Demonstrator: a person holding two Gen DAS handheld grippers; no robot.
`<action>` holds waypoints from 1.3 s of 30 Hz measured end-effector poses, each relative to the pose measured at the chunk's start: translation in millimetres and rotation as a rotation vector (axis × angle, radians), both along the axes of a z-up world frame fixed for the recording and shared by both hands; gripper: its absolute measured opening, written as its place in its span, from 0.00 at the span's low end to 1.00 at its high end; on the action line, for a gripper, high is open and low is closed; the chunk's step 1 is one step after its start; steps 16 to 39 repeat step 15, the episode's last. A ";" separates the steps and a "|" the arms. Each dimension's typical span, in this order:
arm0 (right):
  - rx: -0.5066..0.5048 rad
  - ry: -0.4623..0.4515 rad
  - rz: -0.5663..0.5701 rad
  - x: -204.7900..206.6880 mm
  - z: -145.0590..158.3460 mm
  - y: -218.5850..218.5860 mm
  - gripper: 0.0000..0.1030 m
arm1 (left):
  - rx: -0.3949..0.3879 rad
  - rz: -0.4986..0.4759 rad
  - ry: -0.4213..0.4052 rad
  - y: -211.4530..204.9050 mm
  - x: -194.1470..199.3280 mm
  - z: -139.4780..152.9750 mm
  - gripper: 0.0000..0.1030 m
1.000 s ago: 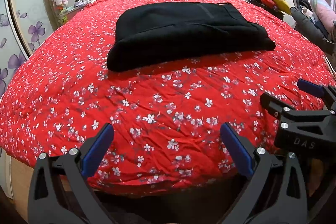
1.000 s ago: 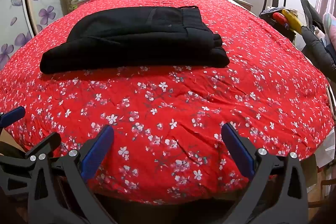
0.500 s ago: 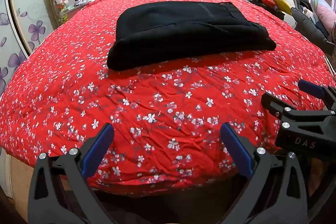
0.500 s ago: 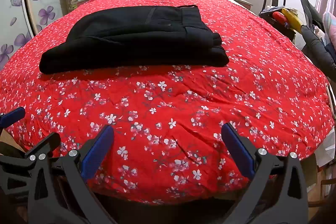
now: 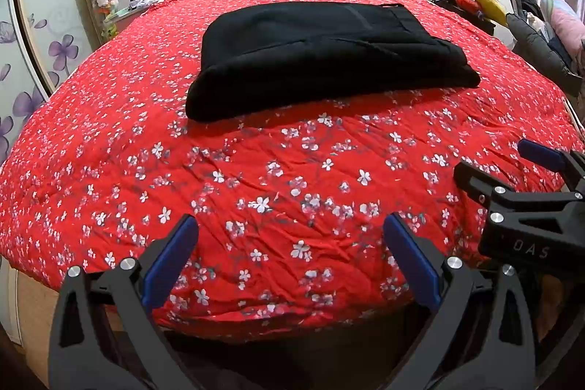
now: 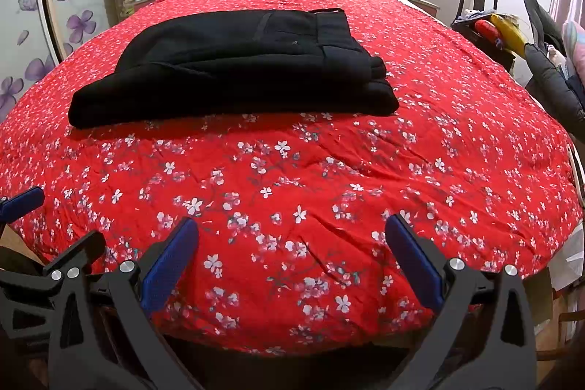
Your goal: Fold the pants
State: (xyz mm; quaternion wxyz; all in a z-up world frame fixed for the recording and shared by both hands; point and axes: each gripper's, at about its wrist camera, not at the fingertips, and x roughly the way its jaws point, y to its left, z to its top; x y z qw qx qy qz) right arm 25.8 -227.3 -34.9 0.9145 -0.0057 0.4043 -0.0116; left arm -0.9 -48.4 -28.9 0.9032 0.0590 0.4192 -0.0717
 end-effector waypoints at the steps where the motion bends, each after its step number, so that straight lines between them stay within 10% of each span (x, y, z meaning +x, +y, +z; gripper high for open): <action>1: 0.000 0.001 0.000 -0.1 -0.7 -0.8 0.99 | 0.000 0.000 -0.001 0.6 0.1 -0.5 0.98; 39: 0.009 0.011 0.004 2.0 -4.3 -8.0 0.99 | 0.019 -0.003 -0.002 -1.2 0.0 0.9 0.98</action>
